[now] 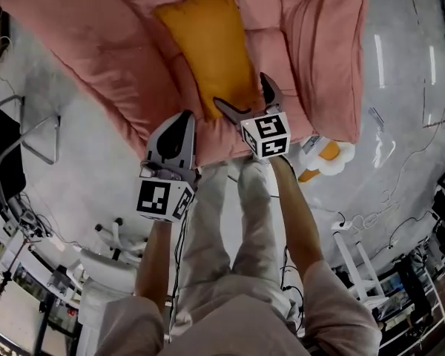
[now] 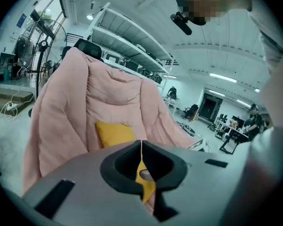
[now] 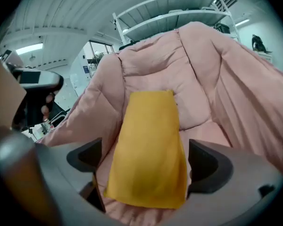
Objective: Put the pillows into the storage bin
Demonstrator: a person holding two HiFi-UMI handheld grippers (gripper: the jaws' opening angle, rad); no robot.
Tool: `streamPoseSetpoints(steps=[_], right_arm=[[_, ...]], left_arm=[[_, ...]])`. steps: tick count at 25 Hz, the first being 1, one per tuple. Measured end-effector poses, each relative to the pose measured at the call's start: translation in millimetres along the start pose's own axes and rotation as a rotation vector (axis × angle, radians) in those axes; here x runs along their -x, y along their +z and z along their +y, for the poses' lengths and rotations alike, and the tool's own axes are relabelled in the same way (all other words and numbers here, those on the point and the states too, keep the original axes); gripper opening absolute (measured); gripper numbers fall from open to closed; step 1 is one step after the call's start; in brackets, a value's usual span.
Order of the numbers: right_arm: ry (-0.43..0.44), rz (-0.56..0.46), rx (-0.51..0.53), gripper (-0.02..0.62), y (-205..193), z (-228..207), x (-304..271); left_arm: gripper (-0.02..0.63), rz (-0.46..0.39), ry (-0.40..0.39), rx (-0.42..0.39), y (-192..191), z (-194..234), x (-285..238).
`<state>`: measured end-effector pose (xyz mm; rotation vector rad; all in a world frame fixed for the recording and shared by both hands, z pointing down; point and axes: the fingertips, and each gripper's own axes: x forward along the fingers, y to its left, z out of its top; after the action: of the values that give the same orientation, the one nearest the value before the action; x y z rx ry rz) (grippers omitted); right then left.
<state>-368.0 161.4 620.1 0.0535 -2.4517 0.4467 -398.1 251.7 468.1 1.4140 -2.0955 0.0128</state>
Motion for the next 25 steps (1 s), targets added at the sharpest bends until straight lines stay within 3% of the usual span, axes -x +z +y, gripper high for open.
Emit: streamPoseSetpoints(steps=[7,12,19,25], right_arm=[[0.012,0.117,-0.026,0.575,-26,-15,-62],[0.085,0.147,-0.013,0.578,-35,-17,-86],[0.097,0.200,-0.013,0.577,-37,-8,-108],[0.124,0.201,0.007,0.416,-34,-1,-91]], left_arm=[[0.015,-0.001,0.005,0.033,-6,30,15],[0.015,-0.002,0.008,0.050,-11,38,21],[0.015,-0.006,0.006,0.056,-10,46,25],[0.015,-0.004,-0.006,0.036,-8,30,17]])
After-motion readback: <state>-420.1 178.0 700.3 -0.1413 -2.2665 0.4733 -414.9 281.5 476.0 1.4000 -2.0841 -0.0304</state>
